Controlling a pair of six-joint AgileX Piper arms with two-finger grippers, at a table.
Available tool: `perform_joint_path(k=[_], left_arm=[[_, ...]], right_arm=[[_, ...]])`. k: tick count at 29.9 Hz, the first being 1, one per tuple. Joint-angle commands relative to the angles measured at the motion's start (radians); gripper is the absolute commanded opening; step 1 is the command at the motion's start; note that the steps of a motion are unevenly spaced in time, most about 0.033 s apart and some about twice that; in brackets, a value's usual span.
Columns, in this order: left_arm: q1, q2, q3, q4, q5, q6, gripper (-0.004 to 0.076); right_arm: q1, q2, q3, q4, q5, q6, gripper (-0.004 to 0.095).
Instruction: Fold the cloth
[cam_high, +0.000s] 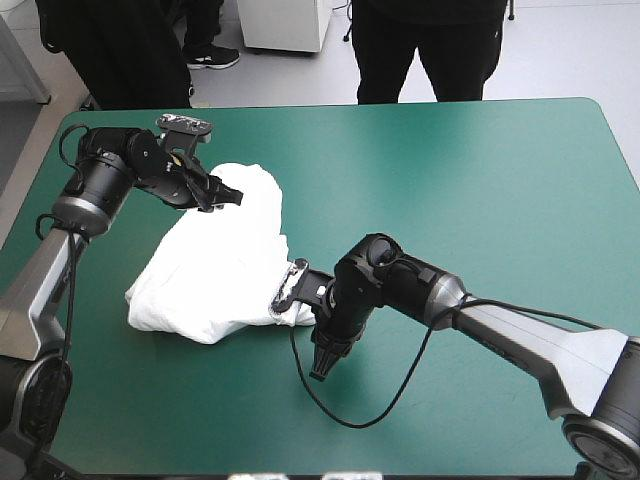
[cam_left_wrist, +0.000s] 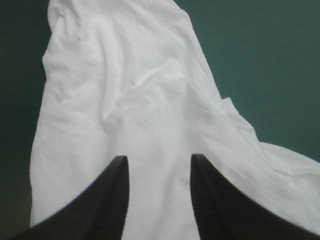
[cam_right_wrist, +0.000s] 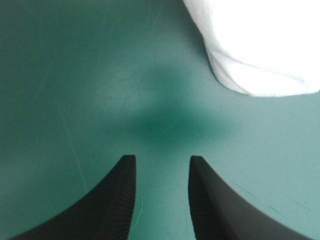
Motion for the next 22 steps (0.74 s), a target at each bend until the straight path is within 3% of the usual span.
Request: perform_joint_path(k=[1,18,22], left_arm=[[0.000,-0.043,-0.034,-0.016,-0.036,-0.003,0.0290],[0.000,-0.043,-0.034,-0.016,-0.030,-0.003,0.0290],[0.000,-0.043,-0.034,-0.016,-0.021,-0.003,0.0290]], right_arm=[[-0.003,-0.051,-0.027,0.009,-0.021,0.002,0.0343],[-0.003,-0.051,-0.027,0.039,-0.023,0.041,0.0343],[-0.074,-0.051,-0.033,0.041,-0.023,0.041,0.0343]])
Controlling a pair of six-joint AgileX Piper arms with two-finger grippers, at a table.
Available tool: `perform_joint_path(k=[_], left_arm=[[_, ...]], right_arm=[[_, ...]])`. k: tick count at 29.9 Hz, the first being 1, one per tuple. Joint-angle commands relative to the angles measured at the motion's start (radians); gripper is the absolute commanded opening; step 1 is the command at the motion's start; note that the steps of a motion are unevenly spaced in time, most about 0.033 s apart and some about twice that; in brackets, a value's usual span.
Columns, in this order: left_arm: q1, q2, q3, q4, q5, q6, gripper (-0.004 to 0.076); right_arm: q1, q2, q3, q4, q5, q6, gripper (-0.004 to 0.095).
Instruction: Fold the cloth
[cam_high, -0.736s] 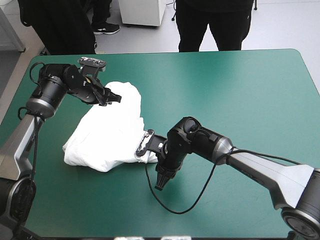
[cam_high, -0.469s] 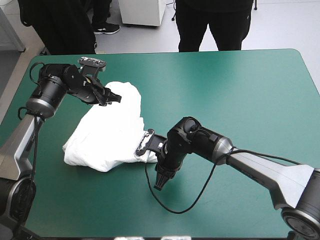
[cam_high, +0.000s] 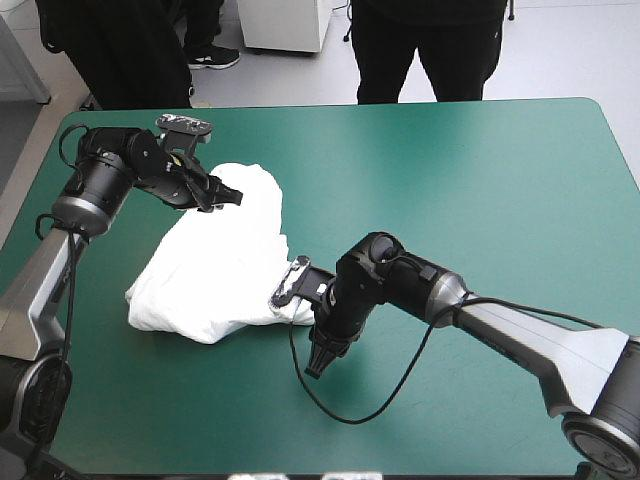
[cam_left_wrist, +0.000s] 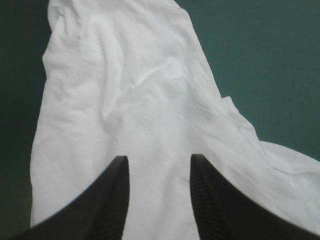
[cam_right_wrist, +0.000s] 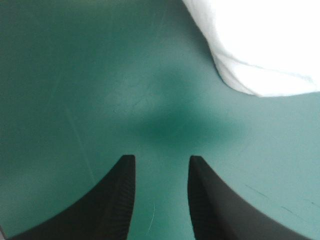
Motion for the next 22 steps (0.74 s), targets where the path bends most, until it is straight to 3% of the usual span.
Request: perform_joint_path(k=[1,6,15,19,22], left_arm=[[0.000,-0.043,-0.034,-0.016,-0.023,-0.004,0.0290],[0.000,-0.043,-0.034,-0.016,-0.003,-0.004,0.0290],[0.000,-0.043,-0.034,-0.020,0.009,-0.006,0.0290],[0.000,-0.043,-0.034,-0.020,0.014,-0.006,0.0290],[0.000,-0.043,-0.034,-0.020,0.016,-0.006,0.0290]], right_arm=[[-0.092,-0.051,-0.040,0.009,-0.015,0.005,0.0343],[-0.303,-0.068,-0.103,0.007,-0.014,-0.028,0.0343],[-0.741,-0.154,-0.171,-0.101,-0.014,-0.036,0.0343],[-0.879,-0.234,-0.169,-0.144,0.004,-0.036,0.0343],[-0.924,-0.329,-0.160,-0.150,0.016,-0.036,0.0343]])
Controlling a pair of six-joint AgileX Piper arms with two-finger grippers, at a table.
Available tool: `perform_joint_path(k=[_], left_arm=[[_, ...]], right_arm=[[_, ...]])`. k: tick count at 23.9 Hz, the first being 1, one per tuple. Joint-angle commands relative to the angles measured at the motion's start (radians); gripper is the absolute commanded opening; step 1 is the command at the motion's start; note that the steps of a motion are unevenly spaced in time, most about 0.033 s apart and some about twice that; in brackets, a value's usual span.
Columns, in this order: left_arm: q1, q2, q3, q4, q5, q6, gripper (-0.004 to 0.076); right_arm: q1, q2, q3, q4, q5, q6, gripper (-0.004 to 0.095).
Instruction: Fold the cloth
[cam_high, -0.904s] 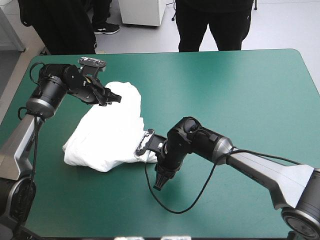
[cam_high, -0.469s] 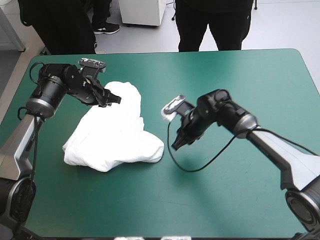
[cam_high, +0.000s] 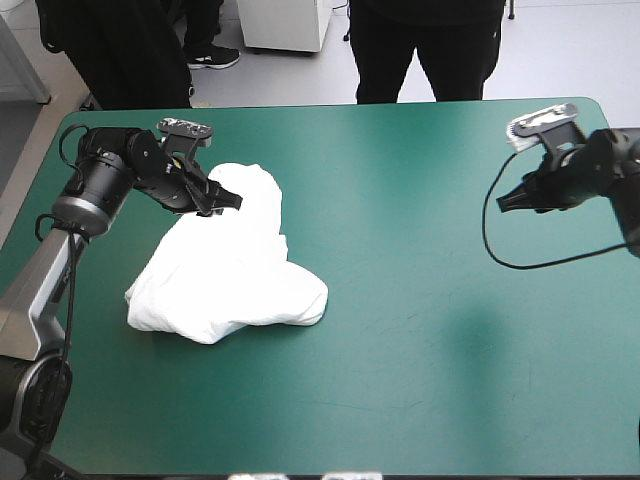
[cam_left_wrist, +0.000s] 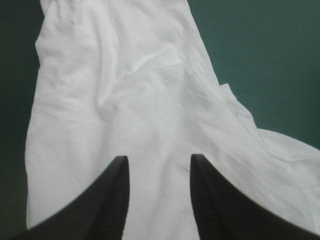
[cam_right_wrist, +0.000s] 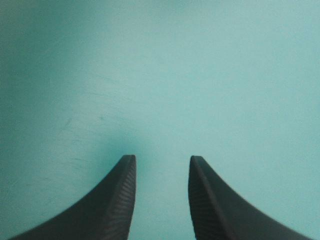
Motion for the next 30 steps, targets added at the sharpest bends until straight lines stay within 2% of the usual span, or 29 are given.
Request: perform_joint_path(k=[1,13,16,17,20,30], left_arm=[[0.000,-0.043,-0.034,-0.020,-0.023,-0.006,0.0290],[0.000,-0.043,-0.034,0.013,0.035,0.001,0.0293],[0.000,-0.043,-0.032,0.043,0.038,0.021,0.0326],[0.000,-0.041,-0.031,0.050,0.034,0.028,0.0366],[0.000,-0.026,-0.031,0.049,0.012,0.049,0.0413],[0.000,0.234,-0.031,0.052,-0.026,0.086,0.0421]], right_arm=[[-0.039,-0.158,-0.023,-0.011,-0.016,-0.009,0.0343],[-0.035,-0.470,0.133,0.008,-0.011,0.021,0.0343],[-0.035,-0.513,0.161,-0.032,-0.007,0.041,0.0343],[-0.035,-0.539,0.178,-0.069,-0.007,0.061,0.0343],[-0.035,-0.556,0.183,-0.085,-0.008,0.077,0.0343],[-0.035,-0.556,0.183,-0.097,-0.016,0.099,0.0343]])
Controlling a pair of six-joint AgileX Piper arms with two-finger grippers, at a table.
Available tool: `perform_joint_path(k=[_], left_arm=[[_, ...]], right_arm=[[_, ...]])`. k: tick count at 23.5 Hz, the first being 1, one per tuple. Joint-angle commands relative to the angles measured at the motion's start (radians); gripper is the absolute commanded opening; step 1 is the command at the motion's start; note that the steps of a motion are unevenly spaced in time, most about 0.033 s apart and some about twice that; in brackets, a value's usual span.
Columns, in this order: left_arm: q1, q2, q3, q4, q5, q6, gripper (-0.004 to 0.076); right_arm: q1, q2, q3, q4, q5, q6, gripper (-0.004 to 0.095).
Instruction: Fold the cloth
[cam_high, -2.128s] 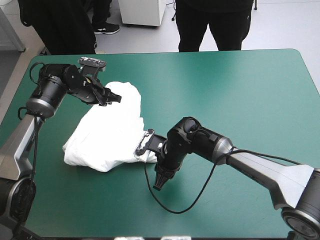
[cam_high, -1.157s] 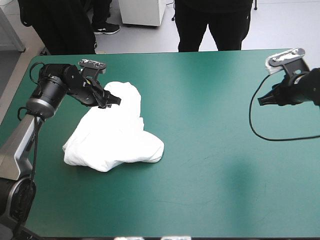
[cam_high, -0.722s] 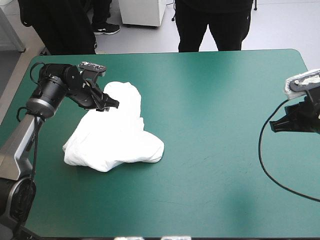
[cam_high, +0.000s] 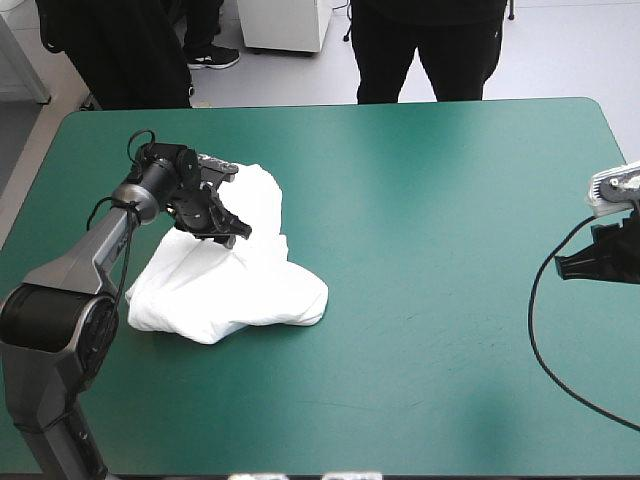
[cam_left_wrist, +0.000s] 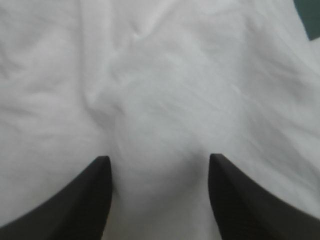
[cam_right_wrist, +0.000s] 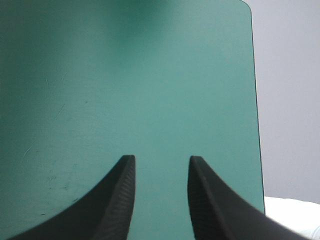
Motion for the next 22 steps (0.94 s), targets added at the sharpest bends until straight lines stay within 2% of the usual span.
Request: perform_joint_path(k=[1,8,10,12,13,15,18,22], left_arm=[[0.000,-0.007,-0.031,-0.043,-0.033,0.007,0.0421],[0.000,0.081,-0.031,-0.090,-0.039,0.002,0.0419],[0.000,0.085,-0.031,-0.106,-0.036,0.002,0.0390],[-0.003,0.085,-0.031,-0.110,-0.029,0.002,0.0295],[-0.003,0.085,-0.031,-0.110,-0.022,0.002,0.0146],[-0.003,0.085,-0.031,-0.126,-0.008,0.005,-0.0011],[-0.018,0.068,-0.031,-0.201,0.010,0.037,-0.0015],[-0.130,0.025,-0.032,-0.203,0.024,0.059,-0.0015]], right_arm=[[-0.001,-0.009,-0.025,-0.016,-0.064,0.003,0.0343],[-0.001,-0.009,-0.025,-0.016,-0.070,0.003,0.0343],[-0.001,-0.009,-0.025,-0.016,-0.071,0.003,0.0343],[-0.001,-0.009,-0.025,-0.016,-0.071,0.003,0.0343],[-0.001,-0.009,-0.025,-0.016,-0.073,0.003,0.0343],[-0.001,-0.009,-0.025,-0.016,-0.079,0.003,0.0343],[-0.001,-0.009,-0.025,-0.014,-0.079,0.011,0.0343],[-0.001,-0.009,-0.025,-0.012,-0.084,0.011,0.0343]])
